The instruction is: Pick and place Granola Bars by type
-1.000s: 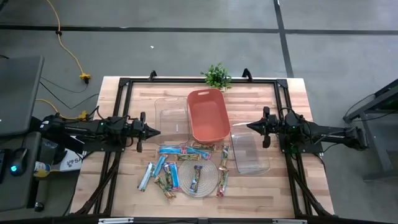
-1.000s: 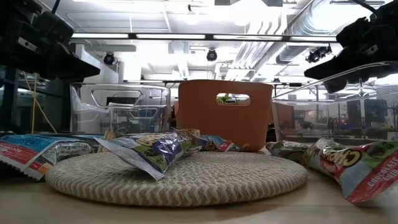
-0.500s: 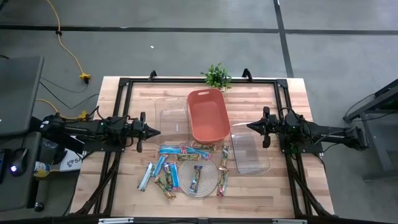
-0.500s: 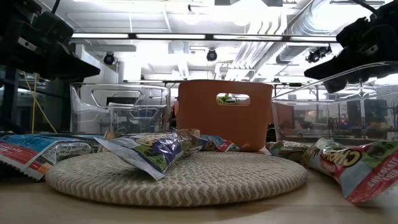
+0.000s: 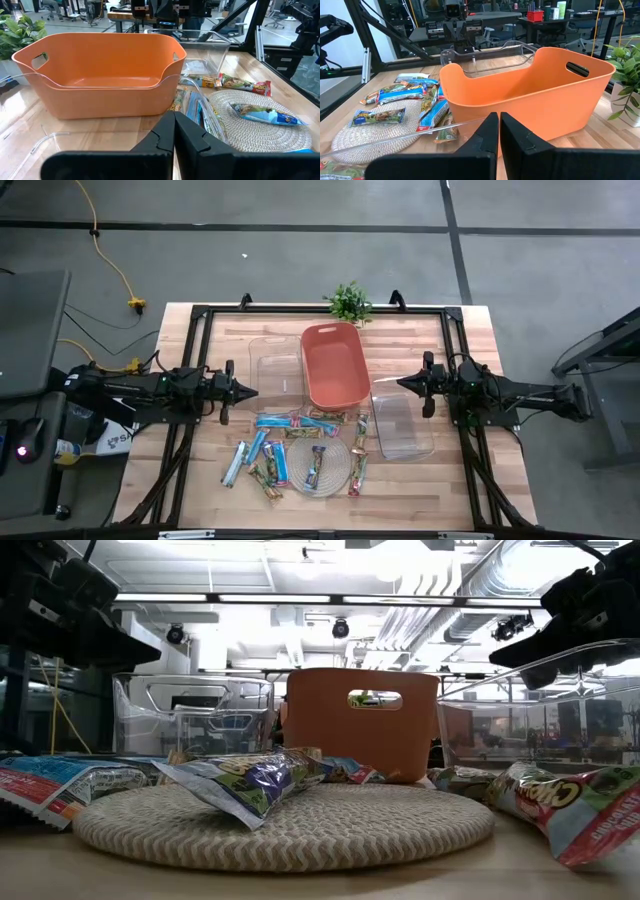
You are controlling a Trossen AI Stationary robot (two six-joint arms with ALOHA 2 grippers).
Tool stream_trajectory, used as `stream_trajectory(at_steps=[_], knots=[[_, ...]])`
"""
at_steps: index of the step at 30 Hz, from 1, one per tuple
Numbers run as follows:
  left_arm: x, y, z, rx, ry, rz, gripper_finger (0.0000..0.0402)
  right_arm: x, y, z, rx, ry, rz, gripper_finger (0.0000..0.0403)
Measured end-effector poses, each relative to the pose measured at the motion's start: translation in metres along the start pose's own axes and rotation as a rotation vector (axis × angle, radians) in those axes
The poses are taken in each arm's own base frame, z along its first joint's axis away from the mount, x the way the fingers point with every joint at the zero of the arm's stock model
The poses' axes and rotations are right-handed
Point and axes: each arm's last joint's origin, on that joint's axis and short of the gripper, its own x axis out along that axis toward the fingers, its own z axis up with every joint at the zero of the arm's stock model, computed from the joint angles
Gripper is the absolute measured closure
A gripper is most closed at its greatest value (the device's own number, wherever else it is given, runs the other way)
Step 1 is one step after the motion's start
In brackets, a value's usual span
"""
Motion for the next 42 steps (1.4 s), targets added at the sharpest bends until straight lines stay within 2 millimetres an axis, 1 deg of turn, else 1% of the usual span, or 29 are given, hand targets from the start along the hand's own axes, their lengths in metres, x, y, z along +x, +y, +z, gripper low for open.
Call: stream_trajectory(at_steps=[20,26,29,31,33,35,38,42], knots=[[0.000,0.000,0.000,0.000,0.000,0.000,0.0401,0.000,0.000,0.000,0.007,0.000,0.000,0.0402],[0.000,0.000,0.000,0.000,0.000,0.000,0.0401,0.000,0.000,0.003,0.208,-0.032,0.013,0.0402],[0.000,0.000,0.000,0.000,0.000,0.000,0.0401,0.000,0.001,0.005,0.274,-0.049,0.018,0.0402],[0.000,0.000,0.000,0.000,0.001,0.000,0.0401,0.000,0.001,0.008,0.289,-0.077,0.025,0.0402],[0.000,0.000,0.000,0.000,0.000,0.000,0.0401,-0.001,0.002,0.013,0.287,-0.121,0.043,0.0402],[0.000,0.000,0.000,0.000,-0.001,0.000,0.0401,-0.002,0.003,0.019,0.259,-0.128,0.070,0.0402],[0.000,0.000,0.000,0.000,0.001,0.000,0.0401,-0.008,0.006,0.044,0.195,-0.200,0.104,0.0402],[0.000,0.000,0.000,0.000,0.000,0.000,0.0401,-0.022,0.010,0.084,0.145,-0.293,0.081,0.0402]])
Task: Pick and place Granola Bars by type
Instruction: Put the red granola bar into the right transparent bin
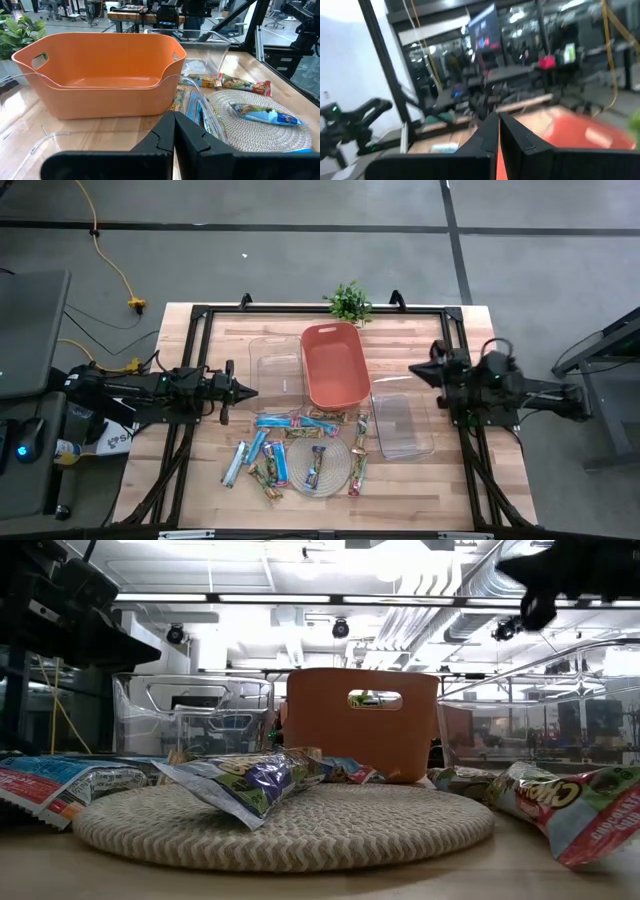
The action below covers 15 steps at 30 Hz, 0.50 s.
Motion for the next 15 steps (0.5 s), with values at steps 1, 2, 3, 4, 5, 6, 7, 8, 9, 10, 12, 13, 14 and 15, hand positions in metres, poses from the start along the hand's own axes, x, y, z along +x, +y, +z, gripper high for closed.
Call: stream_trajectory(at_steps=[1,2,3,4,5,6,7,8,9,10,12,13,14,15], knots=[[0.000,0.000,0.000,0.000,0.000,0.000,0.0401,0.000,0.003,0.012,-0.014,-0.021,-0.009,0.0402],[0.000,0.000,0.000,0.000,0.000,0.000,0.0401,-0.001,0.006,0.025,-0.026,-0.044,-0.016,0.0402],[0.000,0.000,0.000,0.000,0.000,0.000,0.0401,-0.002,0.010,0.038,-0.040,-0.060,-0.015,0.0402],[0.000,0.000,0.000,0.000,0.000,0.000,0.0401,-0.002,0.013,0.050,-0.053,-0.067,-0.014,0.0402],[0.000,0.000,0.000,0.000,0.000,0.000,0.0401,-0.001,0.016,0.062,-0.065,-0.067,-0.012,0.0402],[0.000,0.000,0.000,0.000,0.000,0.000,0.0401,0.001,0.019,0.072,-0.068,-0.058,-0.011,0.0402],[0.000,0.000,0.000,0.000,0.000,0.000,0.0401,0.003,0.022,0.083,-0.068,-0.051,-0.007,0.0402],[0.000,0.000,0.000,0.000,0.000,0.000,0.0401,0.006,0.025,0.095,-0.067,-0.044,0.004,0.0402],[0.000,0.000,0.000,0.000,0.000,0.000,0.0401,0.010,0.028,0.106,-0.065,-0.037,0.021,0.0402],[0.000,0.000,0.000,0.000,0.000,0.000,0.0401,0.015,0.031,0.117,-0.061,-0.028,0.045,0.0402],[0.000,0.000,0.000,0.000,0.000,0.000,0.0401,0.028,0.038,0.135,-0.047,0.010,0.105,0.0402],[0.000,0.000,0.000,0.000,0.000,0.000,0.0401,0.037,0.041,0.144,-0.037,0.032,0.136,0.0402],[0.000,0.000,0.000,0.000,0.000,0.000,0.0401,0.045,0.044,0.151,-0.029,0.053,0.164,0.0402],[0.000,0.000,0.000,0.000,0.000,0.000,0.0401,0.055,0.048,0.158,-0.023,0.075,0.188,0.0402]])
